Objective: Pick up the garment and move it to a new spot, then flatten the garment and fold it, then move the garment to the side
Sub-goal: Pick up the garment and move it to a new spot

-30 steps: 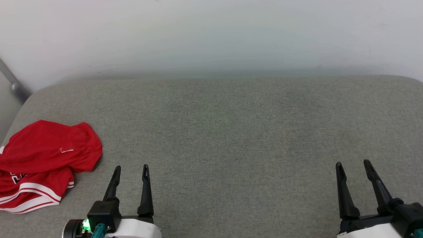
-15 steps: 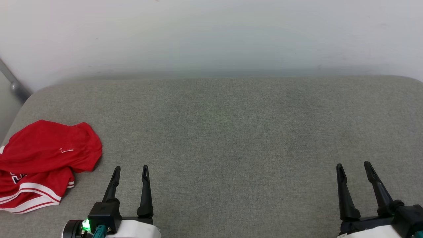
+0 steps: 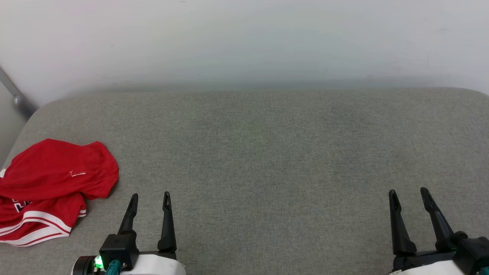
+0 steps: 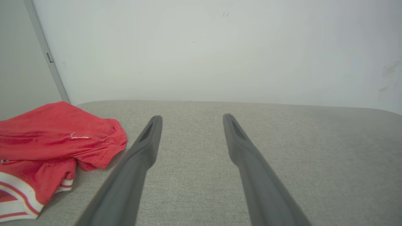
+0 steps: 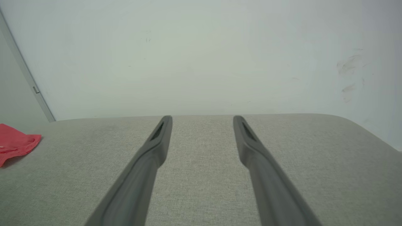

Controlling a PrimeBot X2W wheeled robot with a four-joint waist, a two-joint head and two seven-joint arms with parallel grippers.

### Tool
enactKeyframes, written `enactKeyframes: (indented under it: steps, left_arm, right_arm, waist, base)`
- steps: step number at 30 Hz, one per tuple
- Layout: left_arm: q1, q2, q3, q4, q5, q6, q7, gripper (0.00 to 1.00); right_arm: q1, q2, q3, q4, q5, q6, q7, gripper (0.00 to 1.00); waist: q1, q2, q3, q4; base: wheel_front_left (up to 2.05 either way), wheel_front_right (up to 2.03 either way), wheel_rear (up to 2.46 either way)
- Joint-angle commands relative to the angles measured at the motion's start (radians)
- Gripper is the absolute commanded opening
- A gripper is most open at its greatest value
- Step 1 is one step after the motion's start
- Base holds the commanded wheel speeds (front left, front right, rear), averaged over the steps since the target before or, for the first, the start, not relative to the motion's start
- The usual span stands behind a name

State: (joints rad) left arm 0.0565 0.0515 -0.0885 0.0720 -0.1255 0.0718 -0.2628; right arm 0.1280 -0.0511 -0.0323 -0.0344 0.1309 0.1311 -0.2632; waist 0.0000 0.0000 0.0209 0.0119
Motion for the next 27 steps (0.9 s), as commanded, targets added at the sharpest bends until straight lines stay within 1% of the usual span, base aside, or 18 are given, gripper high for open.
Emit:
enactKeyframes:
  steps: [1,8,13,20,27]
  left_arm:
    - [0.008,-0.002,0.003,0.003,-0.005,0.004,-0.003,1.0]
    - [0.005,-0.002,0.001,0.002,-0.004,0.008,-0.003,1.0]
    - [-0.001,-0.002,0.004,0.006,-0.004,0.01,-0.003,1.0]
    - [-0.003,-0.002,0.01,0.007,0.0,0.016,-0.003,1.0]
    - [-0.011,-0.001,0.02,0.004,-0.003,0.019,-0.003,1.0]
  right_arm:
    - [0.01,0.002,0.001,0.001,-0.001,-0.001,-0.002,1.0]
    - [0.013,0.002,0.002,-0.003,-0.002,-0.001,-0.002,1.0]
    - [0.016,0.002,0.002,-0.009,-0.004,-0.001,-0.002,1.0]
    - [0.02,0.002,0.012,-0.017,-0.019,-0.001,-0.002,1.0]
    - [0.017,0.001,0.01,-0.014,-0.013,-0.001,-0.002,1.0]
  waist:
    - [0.0,0.0,0.0,0.001]
    - [0.0,0.0,-0.001,0.007]
    - [0.0,0.0,0.0,0.029]
    - [0.0,0.0,0.004,0.089]
    - [0.0,0.0,0.014,0.178]
  base:
    - [0.0,0.0,0.0]
    - [0.0,0.0,0.0]
    - [0.0,0.0,0.0]
    - [0.0,0.0,0.0]
    - [0.0,0.0,0.0]
